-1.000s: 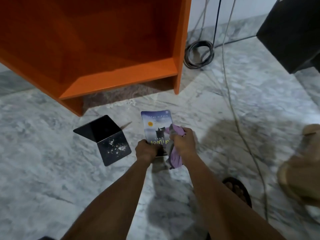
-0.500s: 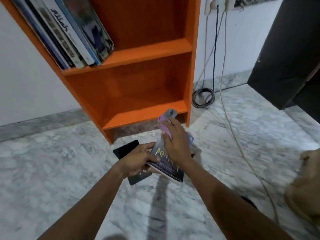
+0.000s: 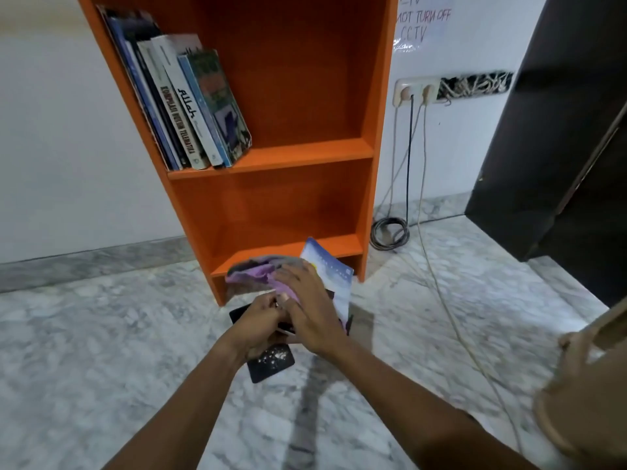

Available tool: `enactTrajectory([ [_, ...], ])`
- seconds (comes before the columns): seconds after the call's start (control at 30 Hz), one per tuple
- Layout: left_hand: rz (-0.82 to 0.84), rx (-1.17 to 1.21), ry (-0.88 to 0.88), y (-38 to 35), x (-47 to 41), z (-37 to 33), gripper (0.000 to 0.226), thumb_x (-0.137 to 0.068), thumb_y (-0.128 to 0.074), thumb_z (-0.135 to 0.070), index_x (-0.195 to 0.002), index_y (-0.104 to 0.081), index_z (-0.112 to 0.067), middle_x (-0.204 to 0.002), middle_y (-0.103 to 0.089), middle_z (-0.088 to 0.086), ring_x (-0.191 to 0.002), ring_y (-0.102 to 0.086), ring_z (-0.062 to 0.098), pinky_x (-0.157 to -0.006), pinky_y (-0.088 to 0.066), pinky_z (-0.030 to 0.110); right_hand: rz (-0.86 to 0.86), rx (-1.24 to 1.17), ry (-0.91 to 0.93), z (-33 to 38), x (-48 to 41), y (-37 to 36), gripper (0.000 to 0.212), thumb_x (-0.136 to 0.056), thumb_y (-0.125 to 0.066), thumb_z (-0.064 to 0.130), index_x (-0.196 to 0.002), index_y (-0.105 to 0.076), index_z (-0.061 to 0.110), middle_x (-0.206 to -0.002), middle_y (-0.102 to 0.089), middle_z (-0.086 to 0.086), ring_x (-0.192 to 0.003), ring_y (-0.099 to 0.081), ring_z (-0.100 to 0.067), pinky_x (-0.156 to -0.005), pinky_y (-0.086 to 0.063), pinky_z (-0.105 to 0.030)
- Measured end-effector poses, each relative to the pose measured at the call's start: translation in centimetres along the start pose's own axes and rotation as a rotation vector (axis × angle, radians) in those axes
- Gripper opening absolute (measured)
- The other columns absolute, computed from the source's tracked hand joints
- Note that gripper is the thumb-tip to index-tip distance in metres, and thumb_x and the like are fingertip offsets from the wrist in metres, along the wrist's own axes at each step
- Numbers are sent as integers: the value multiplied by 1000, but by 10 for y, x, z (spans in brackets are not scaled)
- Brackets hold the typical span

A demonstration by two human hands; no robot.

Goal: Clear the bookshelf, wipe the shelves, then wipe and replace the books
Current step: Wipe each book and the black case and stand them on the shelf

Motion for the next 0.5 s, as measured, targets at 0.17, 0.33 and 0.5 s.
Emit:
enactTrajectory([
  [0.17, 166, -8, 27, -1, 8, -3, 36, -91, -55, 16, -117, -68, -5, -97, -73, 18, -81, -73, 26, -64, -61, 37, -181, 123, -53, -15, -8, 31, 26, -104, -46, 29, -123, -61, 19, -130, -56, 2, -129, -47, -23, -110, -37, -51],
  [0.33, 202, 33, 19, -4, 10, -5, 44, -90, -58, 13, -127, -68, -10, -110, -74, 20, -85, -75, 28, -66, -63, 39, -385, 157, -453, -45, -15, 71, 31, -104, -41, 36, -124, -62, 26, -124, -60, -2, -115, -55, -22, -94, -47, -40],
  [0.5, 75, -1, -7, 9, 7, -16, 40, -95, -56, 8, -127, -67, -13, -95, -75, 13, -73, -72, 23, -65, -61, 38, -463, -122, -1034, -61, -2, 89, 38, -105, -43, 40, -127, -65, 17, -123, -67, -15, -111, -61, -35, -91, -45, -38],
])
Point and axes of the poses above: each hand's wrist, its own x-axis away from the middle knuckle, its own y-axis out of the back of the hand, z = x × y, the point moved 1 cm from there along -x, towards the middle knuckle
